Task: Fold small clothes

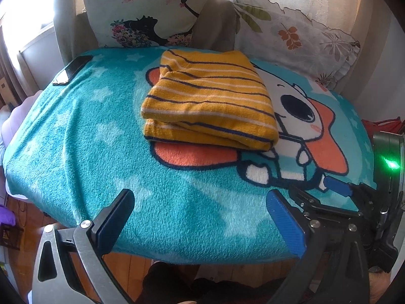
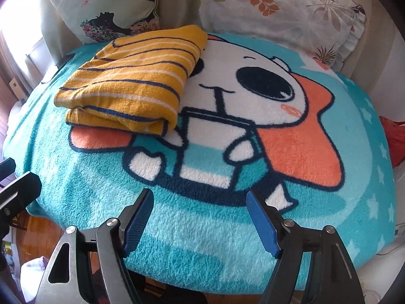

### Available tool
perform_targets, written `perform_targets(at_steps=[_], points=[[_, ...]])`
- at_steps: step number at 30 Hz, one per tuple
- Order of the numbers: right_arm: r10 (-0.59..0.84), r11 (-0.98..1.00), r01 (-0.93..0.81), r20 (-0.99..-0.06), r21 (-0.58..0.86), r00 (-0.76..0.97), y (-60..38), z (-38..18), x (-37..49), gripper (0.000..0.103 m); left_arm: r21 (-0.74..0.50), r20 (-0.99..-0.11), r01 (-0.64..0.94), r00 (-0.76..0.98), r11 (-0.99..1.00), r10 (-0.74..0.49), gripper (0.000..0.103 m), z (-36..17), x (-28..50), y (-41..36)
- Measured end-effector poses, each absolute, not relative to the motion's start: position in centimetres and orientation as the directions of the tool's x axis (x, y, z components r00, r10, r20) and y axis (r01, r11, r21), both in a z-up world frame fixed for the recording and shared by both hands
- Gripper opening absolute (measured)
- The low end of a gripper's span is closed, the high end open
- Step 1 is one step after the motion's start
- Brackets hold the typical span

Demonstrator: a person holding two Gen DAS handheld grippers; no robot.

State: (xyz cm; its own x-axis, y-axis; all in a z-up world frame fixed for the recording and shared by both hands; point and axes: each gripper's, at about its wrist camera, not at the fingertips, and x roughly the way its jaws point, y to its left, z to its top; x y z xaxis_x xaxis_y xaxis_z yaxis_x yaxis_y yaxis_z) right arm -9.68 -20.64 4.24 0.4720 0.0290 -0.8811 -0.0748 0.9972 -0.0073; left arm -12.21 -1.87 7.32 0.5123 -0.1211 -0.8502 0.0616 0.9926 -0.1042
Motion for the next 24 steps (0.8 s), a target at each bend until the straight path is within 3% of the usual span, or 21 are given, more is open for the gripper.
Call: perform_targets(at_steps=[24], points=[[0.025, 0.997, -0.079, -0.895, -0.011, 0.445, -19.8, 3.1, -8.3, 0.081, -0.16, -0.883, 0.009, 0.446, 0.987, -0.147, 0.103, 5.7, -11.2, -0.1]])
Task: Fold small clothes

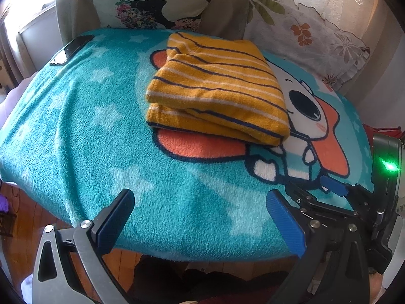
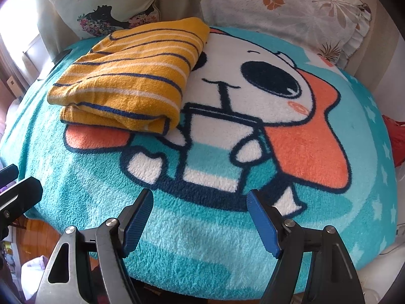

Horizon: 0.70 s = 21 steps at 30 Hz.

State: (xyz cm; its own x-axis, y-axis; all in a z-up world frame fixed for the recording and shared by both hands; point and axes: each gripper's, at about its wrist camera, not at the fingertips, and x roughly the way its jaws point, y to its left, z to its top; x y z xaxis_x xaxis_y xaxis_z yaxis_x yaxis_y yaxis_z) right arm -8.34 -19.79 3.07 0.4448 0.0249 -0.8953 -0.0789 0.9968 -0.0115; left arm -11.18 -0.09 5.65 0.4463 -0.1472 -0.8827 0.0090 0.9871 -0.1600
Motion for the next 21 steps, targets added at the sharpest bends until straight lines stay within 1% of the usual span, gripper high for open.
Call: perform_targets(at_steps=[12, 21], points=[[0.053, 0.99, -0.143, -0.899, -0.011, 0.434, -16.8, 2.7, -7.0, 0.081, -0.154, -0.889, -0.06, 0.443, 0.986, -0.111, 0.103, 5.6, -11.0, 3.0], [0.047, 0.991, -0.133, -0.895, -0.014, 0.444, -16.0, 3.0, -6.2, 0.081, -0.147, -0.888, -0.044, 0.445, 0.988, -0.112, 0.103, 5.9, -9.8, 3.9]])
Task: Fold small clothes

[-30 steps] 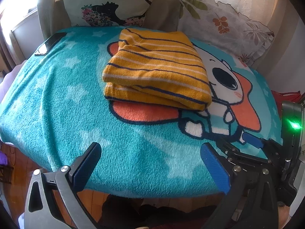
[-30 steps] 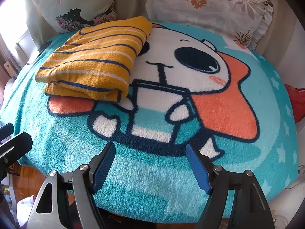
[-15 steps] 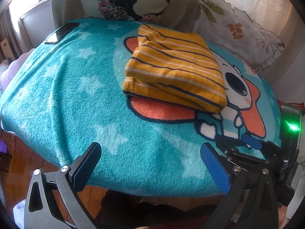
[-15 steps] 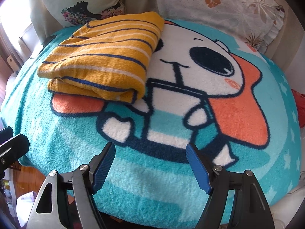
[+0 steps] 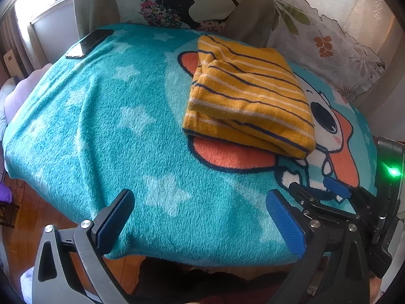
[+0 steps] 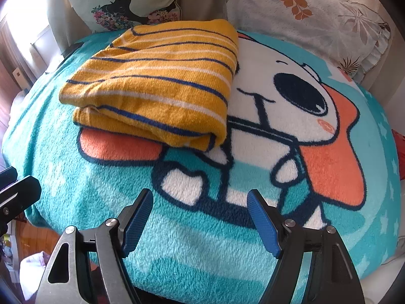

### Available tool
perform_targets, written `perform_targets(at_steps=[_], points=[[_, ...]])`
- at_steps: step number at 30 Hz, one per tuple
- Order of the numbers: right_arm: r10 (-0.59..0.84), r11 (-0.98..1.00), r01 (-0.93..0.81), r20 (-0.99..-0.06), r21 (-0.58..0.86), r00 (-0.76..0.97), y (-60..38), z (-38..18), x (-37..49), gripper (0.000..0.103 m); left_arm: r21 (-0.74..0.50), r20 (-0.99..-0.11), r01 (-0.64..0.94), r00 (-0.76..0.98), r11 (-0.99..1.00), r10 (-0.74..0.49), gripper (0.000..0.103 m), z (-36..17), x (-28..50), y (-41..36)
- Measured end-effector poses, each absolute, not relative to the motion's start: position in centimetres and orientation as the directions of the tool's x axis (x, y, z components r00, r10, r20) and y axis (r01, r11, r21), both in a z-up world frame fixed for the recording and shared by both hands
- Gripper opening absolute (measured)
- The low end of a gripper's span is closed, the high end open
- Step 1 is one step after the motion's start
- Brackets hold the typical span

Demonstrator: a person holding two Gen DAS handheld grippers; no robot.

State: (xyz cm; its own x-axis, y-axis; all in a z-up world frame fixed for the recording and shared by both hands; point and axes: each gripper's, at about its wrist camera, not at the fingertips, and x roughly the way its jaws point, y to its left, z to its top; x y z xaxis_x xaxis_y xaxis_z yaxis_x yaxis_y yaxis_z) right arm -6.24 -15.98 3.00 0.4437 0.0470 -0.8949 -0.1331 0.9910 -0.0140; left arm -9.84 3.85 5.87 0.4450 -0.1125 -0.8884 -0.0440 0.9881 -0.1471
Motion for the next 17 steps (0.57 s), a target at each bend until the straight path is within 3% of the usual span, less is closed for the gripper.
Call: perform_targets(at_steps=[17], points=[[-0.003, 1.0, -0.023, -0.88, -0.016, 0.475, -15.6, 4.0, -4.2, 0.083, -0.109, -0.892, 0.079, 0.432, 0.991, -0.132, 0.103, 6.2, -5.3, 3.1]])
